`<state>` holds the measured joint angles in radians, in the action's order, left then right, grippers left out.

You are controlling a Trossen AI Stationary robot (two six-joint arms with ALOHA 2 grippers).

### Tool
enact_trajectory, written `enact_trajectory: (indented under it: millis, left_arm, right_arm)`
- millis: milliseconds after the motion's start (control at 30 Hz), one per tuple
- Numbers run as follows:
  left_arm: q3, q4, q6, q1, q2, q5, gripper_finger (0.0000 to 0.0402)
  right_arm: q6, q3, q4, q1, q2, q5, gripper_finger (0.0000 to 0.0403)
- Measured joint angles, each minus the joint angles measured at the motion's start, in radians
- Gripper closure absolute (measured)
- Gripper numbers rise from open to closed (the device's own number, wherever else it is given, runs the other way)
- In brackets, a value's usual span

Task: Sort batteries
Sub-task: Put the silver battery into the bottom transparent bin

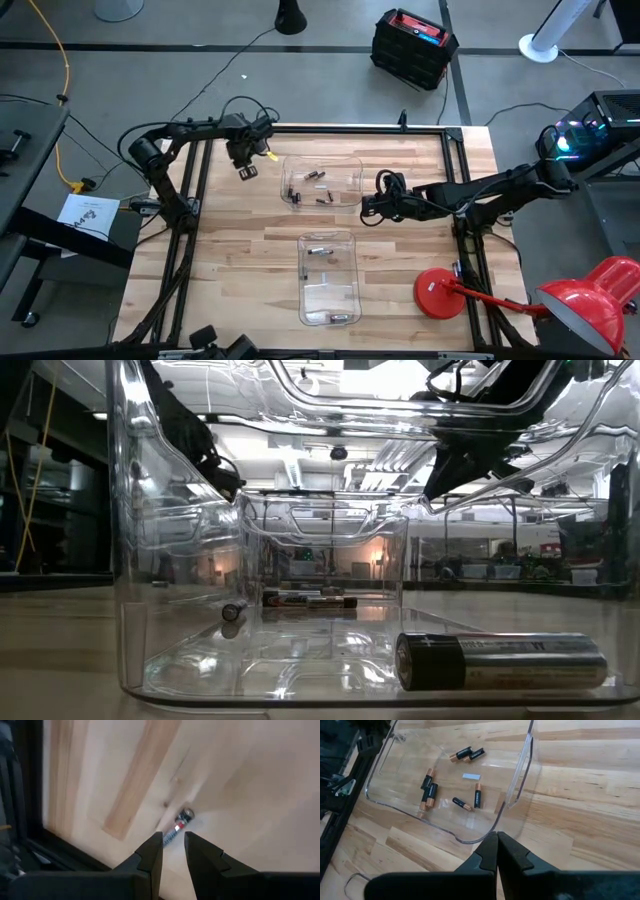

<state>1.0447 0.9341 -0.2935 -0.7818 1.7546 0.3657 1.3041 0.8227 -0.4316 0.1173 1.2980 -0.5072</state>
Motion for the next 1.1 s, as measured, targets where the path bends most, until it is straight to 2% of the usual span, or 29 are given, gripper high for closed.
enact_trajectory:
  millis: [200, 400, 700, 833, 967, 1100]
  left_arm:
    - [0.000, -0.006, -0.116, -0.006, 0.000, -0.001, 0.0327]
    - [0.000, -0.012, -0.205, -0.033, 0.008, -0.062, 0.0327]
    - [0.007, 0.006, -0.216, -0.050, 0.138, -0.043, 0.0327]
    - [0.032, 0.032, -0.180, -0.011, 0.185, 0.038, 0.0335]
    - [0.035, 0.056, -0.066, 0.024, 0.177, 0.022, 0.0383]
    - [0.029, 0.039, 0.045, 0.045, 0.111, -0.029, 0.0390]
  right_arm:
    - [0.001, 0.000, 0.003, 0.000, 0.000, 0.001, 0.0403]
    - [0.001, 0.000, 0.003, 0.000, 0.000, 0.002, 0.0403]
    - [0.028, 0.000, 0.003, 0.000, 0.000, 0.012, 0.0403]
    - [0.035, 0.000, 0.005, 0.001, 0.000, 0.027, 0.0403]
    - [0.025, 0.000, 0.005, 0.001, 0.000, 0.029, 0.0403]
    - [0.005, 0.000, 0.001, 0.001, 0.000, 0.019, 0.0403]
